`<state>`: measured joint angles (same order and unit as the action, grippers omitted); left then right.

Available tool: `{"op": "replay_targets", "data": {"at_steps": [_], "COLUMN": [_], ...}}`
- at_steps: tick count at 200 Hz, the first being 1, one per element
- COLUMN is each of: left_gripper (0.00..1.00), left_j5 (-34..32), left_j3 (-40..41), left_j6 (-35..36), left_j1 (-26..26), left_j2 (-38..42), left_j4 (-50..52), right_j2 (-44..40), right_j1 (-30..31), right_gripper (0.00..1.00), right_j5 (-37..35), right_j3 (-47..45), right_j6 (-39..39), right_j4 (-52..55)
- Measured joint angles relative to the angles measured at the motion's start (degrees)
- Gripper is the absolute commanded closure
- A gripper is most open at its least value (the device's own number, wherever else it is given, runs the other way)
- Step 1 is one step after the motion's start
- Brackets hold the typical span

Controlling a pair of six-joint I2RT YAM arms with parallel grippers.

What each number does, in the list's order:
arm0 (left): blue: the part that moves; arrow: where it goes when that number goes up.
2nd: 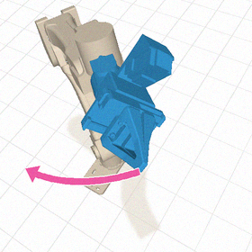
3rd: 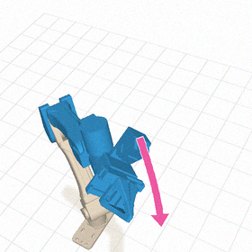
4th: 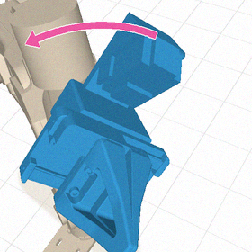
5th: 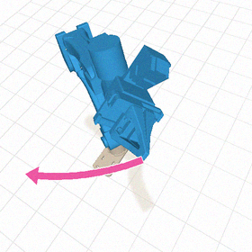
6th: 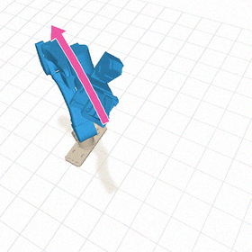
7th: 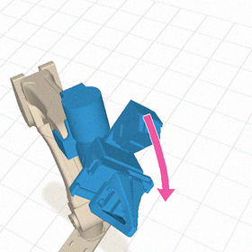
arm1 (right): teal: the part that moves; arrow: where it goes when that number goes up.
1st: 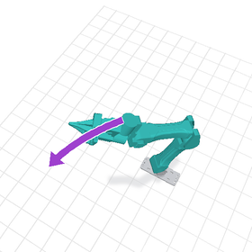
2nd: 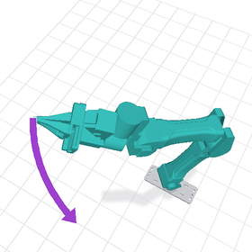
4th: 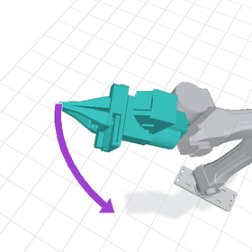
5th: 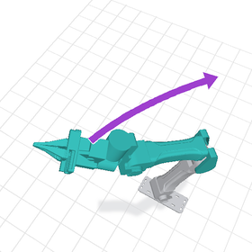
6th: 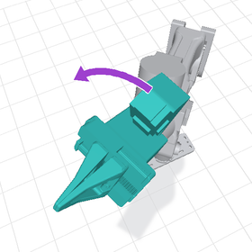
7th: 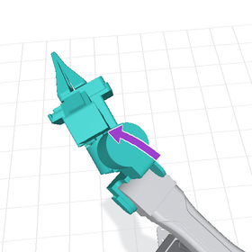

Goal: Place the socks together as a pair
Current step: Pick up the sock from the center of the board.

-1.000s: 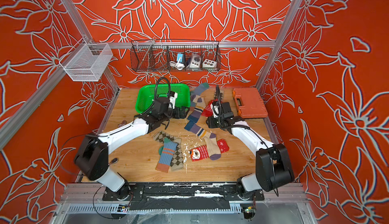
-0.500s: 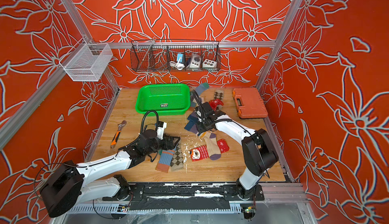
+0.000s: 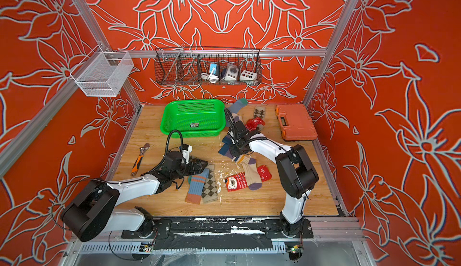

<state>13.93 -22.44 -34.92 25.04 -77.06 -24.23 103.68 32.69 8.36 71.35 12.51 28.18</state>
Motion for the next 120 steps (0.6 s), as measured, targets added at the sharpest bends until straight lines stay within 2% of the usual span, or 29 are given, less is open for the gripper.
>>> {"op": "replay_targets", "data": {"at_steps": [43, 63, 95, 120], "left_gripper": [0.13, 0.13, 0.13, 0.13], "left_j5": [1.2, 0.8, -3.4, -6.0], "left_j3": [1.4, 1.4, 0.9, -0.9], "left_j6": [-1.2, -0.9, 0.3, 0.3], "left_j1": [-6.4, -7.0, -3.1, 3.4], "left_j2": [0.6, 2.7, 11.0, 15.3], "left_j4": [-0.3, 0.8, 5.4, 7.3], "right_j2": [4.9, 7.5, 10.5, 11.6], "right_j1": [0.0, 0.0, 0.0, 0.0], "right_gripper": [0.53, 0.53, 0.55, 0.67], "right_j5": [-3.3, -4.5, -5.5, -5.5], "right_j3": [4.7, 6.5, 7.1, 8.0], "right_j6": [-0.2, -0.5, -1.3, -2.0], "right_j4": [0.0, 0.1, 0.1, 0.1]}}
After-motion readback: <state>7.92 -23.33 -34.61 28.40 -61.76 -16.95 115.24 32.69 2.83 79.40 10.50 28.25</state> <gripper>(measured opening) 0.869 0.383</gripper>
